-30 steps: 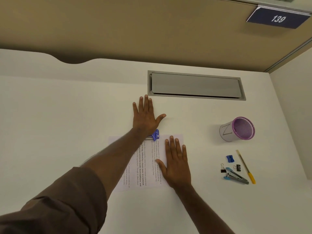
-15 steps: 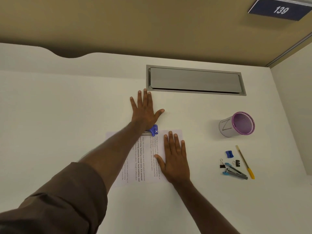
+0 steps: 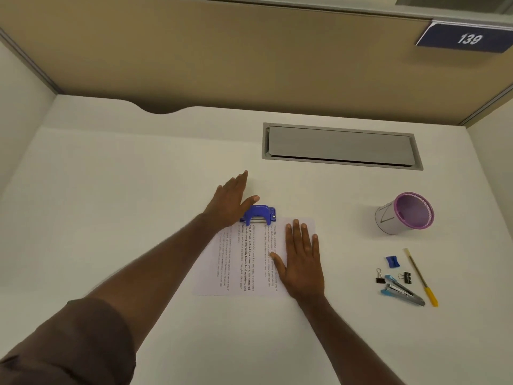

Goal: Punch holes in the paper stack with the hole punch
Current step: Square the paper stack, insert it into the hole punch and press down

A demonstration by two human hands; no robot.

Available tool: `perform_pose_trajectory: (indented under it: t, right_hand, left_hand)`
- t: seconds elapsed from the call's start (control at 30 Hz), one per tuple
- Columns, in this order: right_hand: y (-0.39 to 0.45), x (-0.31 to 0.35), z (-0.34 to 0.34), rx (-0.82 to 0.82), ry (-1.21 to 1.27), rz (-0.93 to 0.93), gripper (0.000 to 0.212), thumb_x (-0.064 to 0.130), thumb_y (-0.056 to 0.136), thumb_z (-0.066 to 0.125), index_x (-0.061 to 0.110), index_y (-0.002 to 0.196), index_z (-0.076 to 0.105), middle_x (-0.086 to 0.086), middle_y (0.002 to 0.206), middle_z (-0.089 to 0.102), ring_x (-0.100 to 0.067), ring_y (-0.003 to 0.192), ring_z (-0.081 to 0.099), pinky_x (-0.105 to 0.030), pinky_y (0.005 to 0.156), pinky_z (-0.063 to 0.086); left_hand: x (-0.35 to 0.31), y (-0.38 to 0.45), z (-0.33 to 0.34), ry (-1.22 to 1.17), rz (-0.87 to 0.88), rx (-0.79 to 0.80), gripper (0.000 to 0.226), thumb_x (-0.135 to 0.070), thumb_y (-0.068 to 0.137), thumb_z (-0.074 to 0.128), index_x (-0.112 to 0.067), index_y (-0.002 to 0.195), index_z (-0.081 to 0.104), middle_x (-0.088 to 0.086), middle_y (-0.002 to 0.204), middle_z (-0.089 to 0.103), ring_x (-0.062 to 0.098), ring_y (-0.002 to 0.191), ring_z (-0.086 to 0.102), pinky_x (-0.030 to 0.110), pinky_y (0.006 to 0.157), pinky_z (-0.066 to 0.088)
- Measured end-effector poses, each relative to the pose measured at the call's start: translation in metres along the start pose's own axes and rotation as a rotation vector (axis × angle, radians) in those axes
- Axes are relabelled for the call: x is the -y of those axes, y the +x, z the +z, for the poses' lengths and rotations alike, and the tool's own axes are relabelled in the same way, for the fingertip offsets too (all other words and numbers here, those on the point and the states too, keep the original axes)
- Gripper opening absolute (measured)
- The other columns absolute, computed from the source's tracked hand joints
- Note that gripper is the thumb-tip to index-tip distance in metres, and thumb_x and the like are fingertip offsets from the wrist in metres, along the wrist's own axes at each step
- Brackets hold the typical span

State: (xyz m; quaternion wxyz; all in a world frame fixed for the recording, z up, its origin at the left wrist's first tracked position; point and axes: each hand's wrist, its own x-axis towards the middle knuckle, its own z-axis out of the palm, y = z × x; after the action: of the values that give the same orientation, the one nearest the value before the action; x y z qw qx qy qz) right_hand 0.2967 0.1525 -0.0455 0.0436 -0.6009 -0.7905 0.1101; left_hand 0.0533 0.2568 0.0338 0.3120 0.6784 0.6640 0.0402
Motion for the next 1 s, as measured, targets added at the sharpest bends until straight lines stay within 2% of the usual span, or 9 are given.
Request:
perform_pose_trajectory:
  t: [0.1, 0.23, 0.4, 0.5, 0.7, 1.0]
  right_hand:
    - [-0.001, 0.001, -0.002, -0.007, -0.006, -0.004, 0.082, 0.063, 0.1, 0.03, 0.016, 0.16, -0.002, -0.004, 0.169, -0.006, -0.022, 0.155, -0.005, -0.05, 0.125, 0.009]
    - [-0.001, 0.001, -0.005, -0.012, 0.005, -0.011, 0.081, 0.062, 0.1, 0.028, 0.015, 0.16, -0.001, -0.005, 0.169, -0.003, -0.023, 0.155, -0.004, -0.052, 0.125, 0.012]
    - [-0.002, 0.001, -0.007, -0.003, -0.013, -0.01, 0.08, 0.062, 0.101, 0.023, 0.014, 0.16, 0.0, -0.006, 0.169, -0.001, -0.023, 0.155, -0.002, -0.051, 0.125, 0.012]
    - [-0.001, 0.001, -0.007, 0.002, -0.014, -0.005, 0.081, 0.062, 0.101, 0.025, 0.014, 0.16, -0.002, -0.006, 0.168, -0.004, -0.023, 0.155, -0.004, -0.051, 0.125, 0.012]
    - [-0.01, 0.003, -0.004, 0.014, -0.031, -0.012, 0.082, 0.064, 0.1, 0.024, 0.014, 0.159, -0.003, -0.005, 0.168, -0.008, -0.022, 0.155, -0.008, -0.05, 0.126, 0.009]
    - [-0.037, 0.008, 0.002, -0.002, -0.012, -0.009, 0.082, 0.064, 0.1, 0.021, 0.014, 0.16, -0.002, -0.006, 0.168, -0.006, -0.022, 0.155, -0.007, -0.05, 0.125, 0.009]
  left_hand:
    - [0.014, -0.033, 0.005, 0.035, -0.036, -0.017, 0.078, -0.052, 0.104, 0.038, -0.017, 0.163, 0.002, 0.006, 0.171, 0.014, 0.024, 0.157, 0.019, 0.045, 0.128, 0.019]
    - [0.026, -0.069, 0.012, 0.112, -0.039, -0.041, 0.076, -0.044, 0.103, 0.048, -0.019, 0.163, 0.007, 0.008, 0.166, 0.03, 0.027, 0.151, 0.032, 0.041, 0.124, 0.026]
    - [0.021, -0.076, 0.009, 0.25, 0.007, -0.049, 0.079, -0.043, 0.1, 0.054, -0.02, 0.163, 0.011, 0.01, 0.149, 0.05, 0.03, 0.131, 0.051, 0.041, 0.114, 0.037]
    - [0.014, -0.07, 0.007, 0.338, -0.013, -0.043, 0.084, -0.048, 0.098, 0.056, -0.02, 0.163, 0.01, 0.009, 0.145, 0.051, 0.028, 0.126, 0.053, 0.04, 0.108, 0.041]
    - [0.007, -0.067, 0.012, 0.45, -0.039, -0.004, 0.091, -0.047, 0.095, 0.061, -0.02, 0.163, 0.007, 0.008, 0.148, 0.048, 0.027, 0.129, 0.051, 0.04, 0.109, 0.041]
    - [0.019, -0.086, 0.03, 0.416, -0.035, -0.034, 0.1, -0.047, 0.088, 0.07, -0.022, 0.162, 0.008, 0.007, 0.145, 0.048, 0.026, 0.127, 0.05, 0.04, 0.107, 0.041]
